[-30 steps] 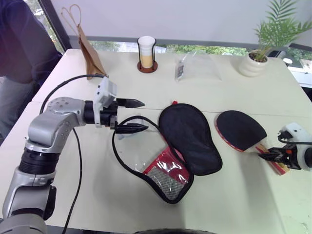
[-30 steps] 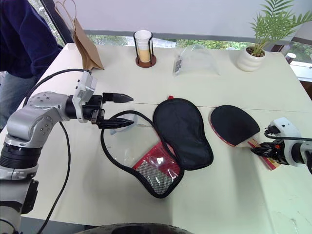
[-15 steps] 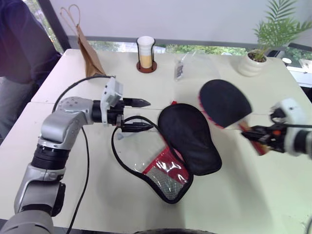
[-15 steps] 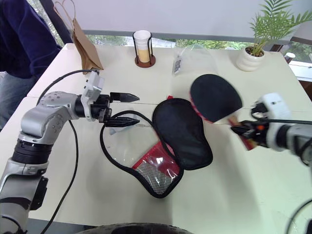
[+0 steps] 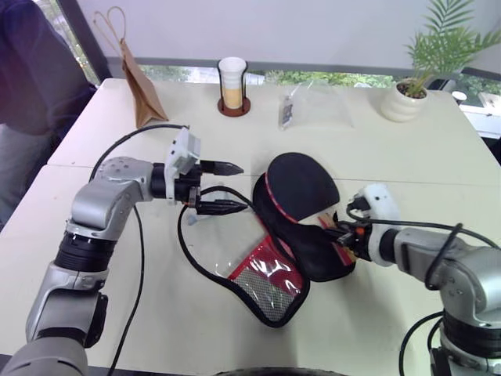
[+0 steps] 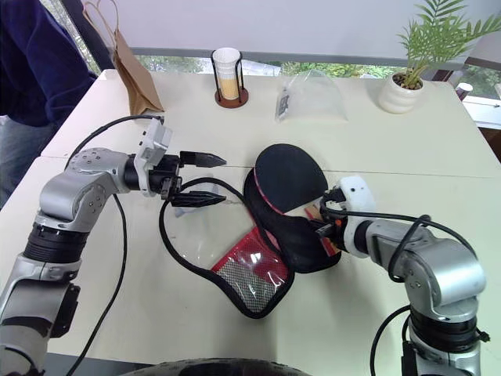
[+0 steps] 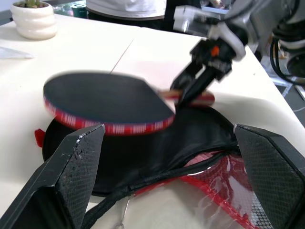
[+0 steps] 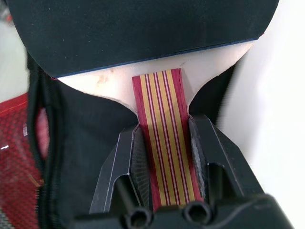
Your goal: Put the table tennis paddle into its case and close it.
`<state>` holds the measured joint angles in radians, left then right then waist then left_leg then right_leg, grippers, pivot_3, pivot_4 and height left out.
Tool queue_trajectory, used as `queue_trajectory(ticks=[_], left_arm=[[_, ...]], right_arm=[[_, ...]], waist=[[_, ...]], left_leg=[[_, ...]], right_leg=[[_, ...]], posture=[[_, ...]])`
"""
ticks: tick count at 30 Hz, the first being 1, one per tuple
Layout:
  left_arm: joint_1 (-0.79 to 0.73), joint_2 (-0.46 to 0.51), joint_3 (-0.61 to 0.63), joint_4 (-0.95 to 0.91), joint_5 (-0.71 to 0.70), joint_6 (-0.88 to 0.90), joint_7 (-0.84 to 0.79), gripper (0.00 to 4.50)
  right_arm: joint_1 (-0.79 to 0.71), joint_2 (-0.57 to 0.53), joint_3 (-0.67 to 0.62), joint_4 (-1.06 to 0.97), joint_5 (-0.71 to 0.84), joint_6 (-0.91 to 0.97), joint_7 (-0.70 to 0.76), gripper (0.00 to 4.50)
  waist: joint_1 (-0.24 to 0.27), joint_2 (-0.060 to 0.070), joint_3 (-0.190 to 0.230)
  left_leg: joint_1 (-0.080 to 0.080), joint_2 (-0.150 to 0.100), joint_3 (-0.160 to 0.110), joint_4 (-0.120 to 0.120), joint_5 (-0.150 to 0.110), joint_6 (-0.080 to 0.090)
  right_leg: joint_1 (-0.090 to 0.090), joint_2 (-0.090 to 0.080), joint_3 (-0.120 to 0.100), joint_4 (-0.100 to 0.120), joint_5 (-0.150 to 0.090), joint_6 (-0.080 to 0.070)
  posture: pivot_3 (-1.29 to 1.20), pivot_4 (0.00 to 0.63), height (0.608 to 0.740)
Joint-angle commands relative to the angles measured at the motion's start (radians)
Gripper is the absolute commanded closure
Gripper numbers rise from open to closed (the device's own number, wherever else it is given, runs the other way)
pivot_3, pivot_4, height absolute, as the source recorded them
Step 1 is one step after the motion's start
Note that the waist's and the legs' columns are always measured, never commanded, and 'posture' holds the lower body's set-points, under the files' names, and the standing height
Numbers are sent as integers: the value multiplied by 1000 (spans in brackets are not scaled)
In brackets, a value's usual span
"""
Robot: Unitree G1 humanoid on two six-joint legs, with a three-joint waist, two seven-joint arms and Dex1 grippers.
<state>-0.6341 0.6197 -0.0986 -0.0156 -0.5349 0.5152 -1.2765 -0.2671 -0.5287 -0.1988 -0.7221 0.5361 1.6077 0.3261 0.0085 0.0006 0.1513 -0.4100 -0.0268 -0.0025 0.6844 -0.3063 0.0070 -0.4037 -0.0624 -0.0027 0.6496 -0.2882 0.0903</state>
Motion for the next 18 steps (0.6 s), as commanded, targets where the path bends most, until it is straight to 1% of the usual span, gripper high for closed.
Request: queue_trajectory(ticks=[1, 8, 14, 16, 17, 18], left_arm=[[6, 1, 26, -31, -8, -15, 8, 0], [34, 3, 30, -58, -9, -16, 28, 0], [49, 6, 37, -97, -19, 5, 56, 0], [51, 7, 38, -104, -20, 9, 62, 0], [51, 7, 38, -105, -21, 11, 64, 0], [50, 9, 39, -106, -21, 12, 66, 0]], right_arm=[[-36, 32, 12, -8, 16, 7, -72, 3716], [-45, 15, 50, 16, 58, 7, -122, 3716], [-33, -6, 54, 15, 99, 7, -141, 3716], [-36, -12, 54, 18, 112, 7, -146, 2662], [-39, -15, 55, 19, 120, 7, -149, 2294], [-41, -20, 54, 18, 130, 7, -149, 1774]], waist=[[1, 0, 0], [-1, 0, 0], [1, 0, 0], [0, 0, 0], [0, 0, 0], [0, 0, 0]], left_leg=[[0, 0, 0, 0, 0, 0], [0, 0, 0, 0, 0, 0], [0, 0, 0, 0, 0, 0], [0, 0, 0, 0, 0, 0], [0, 0, 0, 0, 0, 0], [0, 0, 0, 0, 0, 0]], right_leg=[[0, 0, 0, 0, 0, 0], [0, 0, 0, 0, 0, 0], [0, 0, 0, 0, 0, 0], [0, 0, 0, 0, 0, 0], [0, 0, 0, 0, 0, 0], [0, 0, 0, 0, 0, 0]], posture=[[0, 150, 740], [0, 150, 740], [0, 150, 740], [0, 150, 740], [0, 150, 740], [0, 150, 740]])
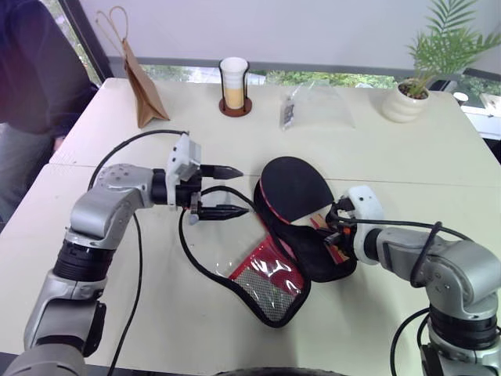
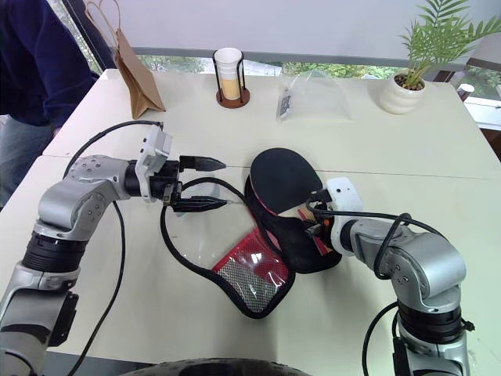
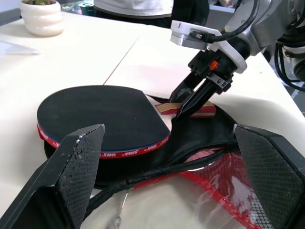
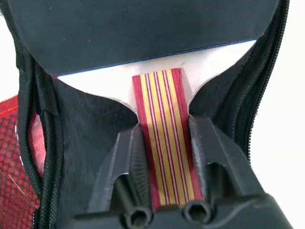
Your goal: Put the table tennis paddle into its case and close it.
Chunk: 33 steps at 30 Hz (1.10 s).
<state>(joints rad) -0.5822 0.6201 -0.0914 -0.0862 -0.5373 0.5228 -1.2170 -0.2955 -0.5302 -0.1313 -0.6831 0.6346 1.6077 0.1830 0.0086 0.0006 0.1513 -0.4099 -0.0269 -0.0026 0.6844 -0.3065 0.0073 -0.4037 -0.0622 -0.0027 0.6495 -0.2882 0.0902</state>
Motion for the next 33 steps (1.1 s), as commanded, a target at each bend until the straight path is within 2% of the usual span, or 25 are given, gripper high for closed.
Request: queue_trajectory(ticks=[1, 3, 4, 8, 13, 20, 23, 26, 33], left_arm=[[-3, 10, 32, -34, -19, 4, 6, 0], [-4, 16, 33, -31, -16, 3, 6, 0], [-5, 23, 35, -29, -12, 3, 4, 0], [-13, 81, 47, 12, 18, -20, -18, 0], [15, 243, 85, 118, 92, -110, -87, 0], [97, 389, 136, 296, 177, -252, -148, 0], [116, 375, 140, 326, 178, -267, -145, 0], [168, 344, 110, 261, 181, -279, -144, 0], [265, 249, 38, -30, 108, -185, -138, 0]], right_arm=[[-15, -22, -15, -23, 41, 7, -7, 1213], [-19, -32, -23, -26, 62, 7, -9, 208], [-25, -47, -32, -30, 79, 7, -2, 42], [-84, -98, -97, -35, 170, 7, 54, 42], [-197, -148, -177, -13, 271, -3, 180, 42], [-258, -247, -104, 106, 211, -153, 265, 42], [-294, -281, -57, 162, 176, -222, 300, 42], [-319, -325, -22, 211, 140, -287, 347, 42], [-316, -400, -10, 263, 82, -381, 409, 42]], waist=[[0, 0, 0], [0, 0, 0], [0, 0, 0], [-3, 0, 0], [-19, 0, 0], [-19, 0, 0], [-18, 0, 0], [-19, 0, 0], [-17, 0, 0]], left_leg=[[0, 0, 0, 0, 0, 0], [0, 0, 0, 0, 0, 0], [0, 0, 0, 0, 0, 0], [0, 0, 0, 0, 0, 1], [0, 1, 0, -2, -2, 4], [0, 1, 0, -1, -3, 5], [0, 1, 0, -1, -3, 5], [0, 1, 0, -1, -3, 5], [-1, 1, 1, -1, -3, 5]], right_leg=[[0, 0, 0, 0, 0, 0], [0, 0, 0, 0, 0, 0], [0, 0, 0, 0, 0, 0], [0, 0, 0, 0, 0, 0], [-1, 1, 0, 0, 0, 0], [0, 0, 0, -1, 0, 0], [-1, 0, 0, -1, 0, 0], [-1, -1, 0, -1, 0, 0], [-1, -2, 0, -1, 0, 0]], posture=[[0, 150, 740], [0, 150, 740], [0, 150, 740], [0, 150, 740], [0, 150, 740], [0, 150, 740], [0, 150, 740], [0, 150, 740], [0, 150, 740]])
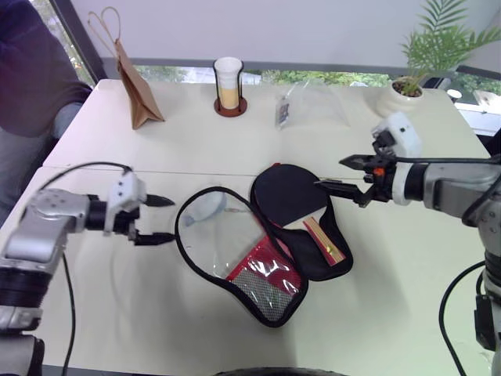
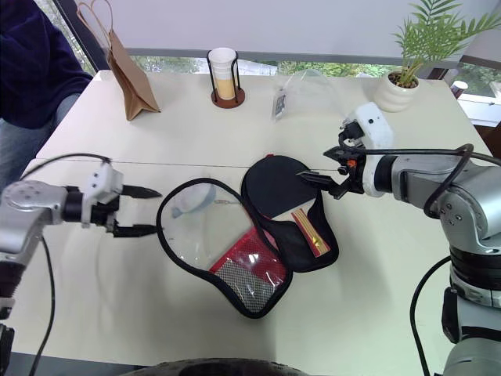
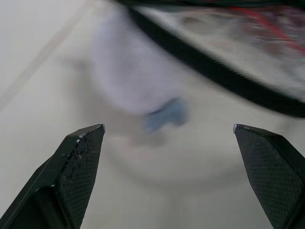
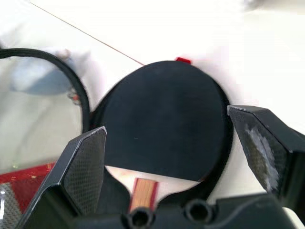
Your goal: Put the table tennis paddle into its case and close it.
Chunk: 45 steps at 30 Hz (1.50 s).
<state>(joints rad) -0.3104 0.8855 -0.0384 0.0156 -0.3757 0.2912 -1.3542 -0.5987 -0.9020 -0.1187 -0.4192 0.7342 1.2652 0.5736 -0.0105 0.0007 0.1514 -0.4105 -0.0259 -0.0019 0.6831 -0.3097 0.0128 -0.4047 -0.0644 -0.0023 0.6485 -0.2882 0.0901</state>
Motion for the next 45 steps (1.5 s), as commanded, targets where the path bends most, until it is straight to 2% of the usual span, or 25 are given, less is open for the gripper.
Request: queue_trajectory(ticks=[1, 3, 5, 8, 15, 18, 22, 26, 32, 38, 45], left_arm=[[-16, -32, -22, -159, -71, 72, 4, 0], [-47, -67, -31, -182, -108, 122, 10, 0], [-138, -163, -39, -145, -162, 192, 44, 0], [-297, -321, -89, -20, -145, 198, 68, 0], [-537, -650, -239, 463, 75, -79, 118, 0], [-582, -707, -287, 628, 168, -215, 101, 0], [-598, -689, -267, 647, 173, -255, 41, 0], [-597, -636, -213, 574, 132, -211, 10, 0], [-549, -496, -143, 369, 77, -106, -40, 0], [-446, -384, -89, 163, 29, 12, -13, 0], [-335, -331, -49, -12, -15, 110, 75, 0]], right_arm=[[-14, -32, -27, 2, -22, -43, 20, 42], [-14, -38, -37, 6, -28, -54, 22, 42], [-4, -48, -63, 9, -35, -61, 20, 42], [-3, -61, -111, 12, -33, -42, 5, 42], [84, -120, -225, -9, -32, 9, -16, 42], [167, -137, -267, -43, -12, 48, -5, 42], [313, -123, -307, -76, 30, 65, 52, 42], [364, -90, -288, -45, 68, 64, 87, 42], [337, -32, -151, 82, 52, 9, 139, 42], [315, -17, -8, 197, -15, -86, 200, 42], [279, 22, 79, 288, -37, -120, 256, 42]], waist=[[2, 0, 0], [1, 0, 0], [8, 0, 0], [26, 0, 0], [24, 0, 0], [20, -1, 0], [15, 0, 0], [17, 0, 0], [22, -1, 0], [22, 0, 0], [22, -1, 0]], left_leg=[[0, 0, 0, 0, 0, 0], [0, 0, 0, 0, 0, 0], [0, 0, 0, 0, 0, 0], [0, -1, 0, 2, 0, -1], [-1, -2, 1, 4, 1, -1], [-1, -2, 1, 3, 0, 0], [0, 0, 2, 1, 1, 0], [0, 1, 2, 1, 0, 1], [0, 0, 2, 2, 1, -1], [0, 0, 2, 2, 2, -3], [0, 0, 2, 2, 2, -3]], right_leg=[[0, 0, 0, 0, 0, 0], [0, -1, 0, -1, 0, 0], [0, -1, 0, -1, 0, 0], [1, 0, 0, 0, 0, 0], [2, 1, -1, 1, 0, 0], [2, 2, -1, 1, 0, 0], [0, 3, 1, 1, 0, 0], [0, 3, 1, 1, 0, 0], [0, 2, 1, 0, 0, 0], [0, 2, 1, 0, 0, 0], [0, 2, 1, 0, 0, 0]], posture=[[0, 150, 740], [0, 150, 740], [0, 150, 740], [0, 150, 740], [0, 150, 740], [0, 150, 740], [0, 150, 740], [0, 150, 740], [0, 150, 740], [0, 150, 740], [0, 150, 740]])
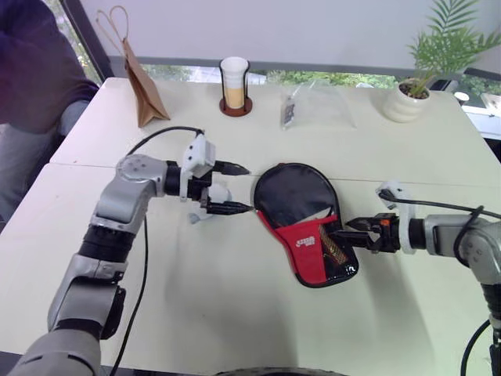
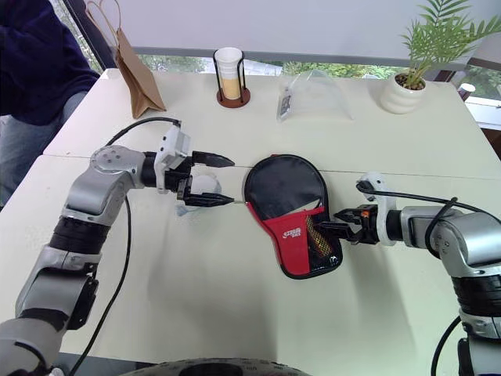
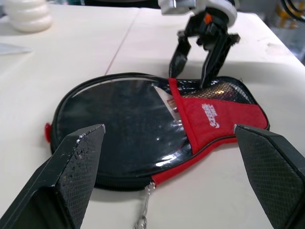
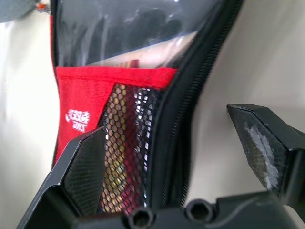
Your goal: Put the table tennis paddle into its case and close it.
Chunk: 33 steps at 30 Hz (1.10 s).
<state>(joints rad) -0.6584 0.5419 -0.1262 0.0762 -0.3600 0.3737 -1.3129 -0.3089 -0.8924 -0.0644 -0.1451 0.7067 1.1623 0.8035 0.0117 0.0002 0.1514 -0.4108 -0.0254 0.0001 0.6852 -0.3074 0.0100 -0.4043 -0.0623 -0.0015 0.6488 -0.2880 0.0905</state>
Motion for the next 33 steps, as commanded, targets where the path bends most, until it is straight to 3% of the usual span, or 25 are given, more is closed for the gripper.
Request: queue_trajectory(ticks=[1, 2, 5, 12, 19, 23, 33], left_arm=[[22, 17, 43, -87, -35, 35, 45, 0], [30, 21, 46, -101, -41, 43, 54, 0], [49, 32, 53, -131, -55, 62, 77, 0], [73, 38, 50, -159, -64, 67, 105, 0], [75, 39, 45, -168, -63, 63, 117, 0], [71, 41, 45, -163, -62, 58, 114, 0], [80, 32, 29, -163, -62, 50, 114, 0]], right_arm=[[-11, 18, 34, 22, -13, -19, 34, 42], [-11, 22, 41, 30, -17, -22, 39, 42], [-11, 35, 52, 55, -26, -26, 51, 854], [-8, 56, 45, 125, -43, -18, 62, 4417], [90, 82, 24, 68, -21, 56, 4, 4470], [242, 131, -61, -111, 57, 184, -83, 4470], [553, 424, -359, -531, 222, 452, -370, 4470]], waist=[[0, 0, 0], [0, 0, 0], [-1, 0, 0], [-1, -2, -1], [2, -3, -2], [6, -4, -3], [3, -10, -11]], left_leg=[[0, 0, 0, 0, 0, 0], [0, 0, 0, 0, 0, 0], [0, 0, 0, 0, 0, 0], [2, 0, 0, 0, 0, 0], [2, 0, -1, 0, 0, 0], [3, 0, -3, 0, 0, 0], [4, 0, -6, -2, -3, 4]], right_leg=[[0, 0, 0, 0, 0, 0], [0, 0, 0, 0, 0, 0], [0, 0, 0, 0, 0, 0], [2, 0, 0, 0, 0, 0], [3, 0, 0, -1, 0, 0], [4, 0, -1, -1, 0, 0], [7, 0, -1, -2, 0, -1]], posture=[[0, 150, 740], [0, 150, 740], [0, 150, 740], [0, 150, 740], [0, 150, 740], [0, 150, 740], [0, 150, 740]])
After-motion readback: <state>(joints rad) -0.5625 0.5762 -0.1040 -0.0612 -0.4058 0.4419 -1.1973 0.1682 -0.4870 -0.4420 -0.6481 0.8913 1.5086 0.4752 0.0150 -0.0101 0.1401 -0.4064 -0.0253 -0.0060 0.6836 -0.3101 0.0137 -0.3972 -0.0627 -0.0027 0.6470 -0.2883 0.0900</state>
